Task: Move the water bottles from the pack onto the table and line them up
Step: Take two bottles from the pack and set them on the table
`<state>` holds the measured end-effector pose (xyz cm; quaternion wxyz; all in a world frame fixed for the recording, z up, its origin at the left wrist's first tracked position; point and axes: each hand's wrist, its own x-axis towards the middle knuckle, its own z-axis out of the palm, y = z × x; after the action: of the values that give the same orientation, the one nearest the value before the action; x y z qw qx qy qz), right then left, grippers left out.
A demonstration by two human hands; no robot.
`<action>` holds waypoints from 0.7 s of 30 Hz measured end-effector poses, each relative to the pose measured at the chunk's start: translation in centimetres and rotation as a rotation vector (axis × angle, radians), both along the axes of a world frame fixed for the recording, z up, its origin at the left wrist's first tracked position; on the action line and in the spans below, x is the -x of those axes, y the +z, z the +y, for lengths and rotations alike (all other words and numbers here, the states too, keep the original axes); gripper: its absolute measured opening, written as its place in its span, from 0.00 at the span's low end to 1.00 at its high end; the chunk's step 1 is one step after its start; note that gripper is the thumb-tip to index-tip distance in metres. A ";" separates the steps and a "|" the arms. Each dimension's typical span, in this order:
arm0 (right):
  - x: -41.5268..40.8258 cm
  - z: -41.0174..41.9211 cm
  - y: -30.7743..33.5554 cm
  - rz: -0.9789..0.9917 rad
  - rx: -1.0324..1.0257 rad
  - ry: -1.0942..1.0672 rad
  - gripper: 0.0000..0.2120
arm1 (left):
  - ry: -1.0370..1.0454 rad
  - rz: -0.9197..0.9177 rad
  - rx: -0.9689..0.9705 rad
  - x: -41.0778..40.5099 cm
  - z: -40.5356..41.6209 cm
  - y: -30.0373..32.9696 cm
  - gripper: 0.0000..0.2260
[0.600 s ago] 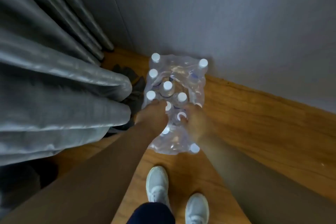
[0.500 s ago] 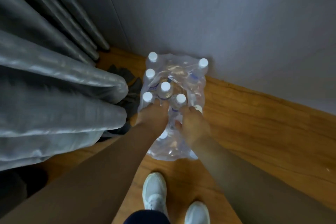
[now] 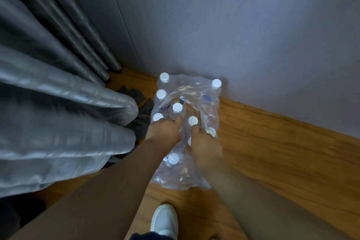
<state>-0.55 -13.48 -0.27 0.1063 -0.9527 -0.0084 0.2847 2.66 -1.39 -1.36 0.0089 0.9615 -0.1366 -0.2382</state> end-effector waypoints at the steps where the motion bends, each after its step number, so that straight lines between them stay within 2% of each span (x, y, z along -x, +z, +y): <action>1: 0.1 0.0 1.1 -0.001 -0.016 -0.021 0.19 | 0.005 -0.006 0.008 0.1 0.1 1.2 0.18; 6: -0.2 0.0 8.9 -0.029 -0.083 -0.091 0.22 | 0.037 -0.056 0.025 1.0 1.0 9.2 0.24; 12: -1.2 0.5 22.2 -0.093 -0.062 -0.061 0.25 | 0.135 -0.145 0.100 1.6 3.3 23.6 0.21; 21: -2.0 2.7 44.5 -0.254 -0.050 0.169 0.15 | 0.294 -0.291 0.068 5.8 8.4 45.0 0.17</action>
<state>1.47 -10.80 44.23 0.1039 -0.9739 -0.1092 0.1696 -3.12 7.02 43.63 0.0563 0.9945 -0.0028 -0.0880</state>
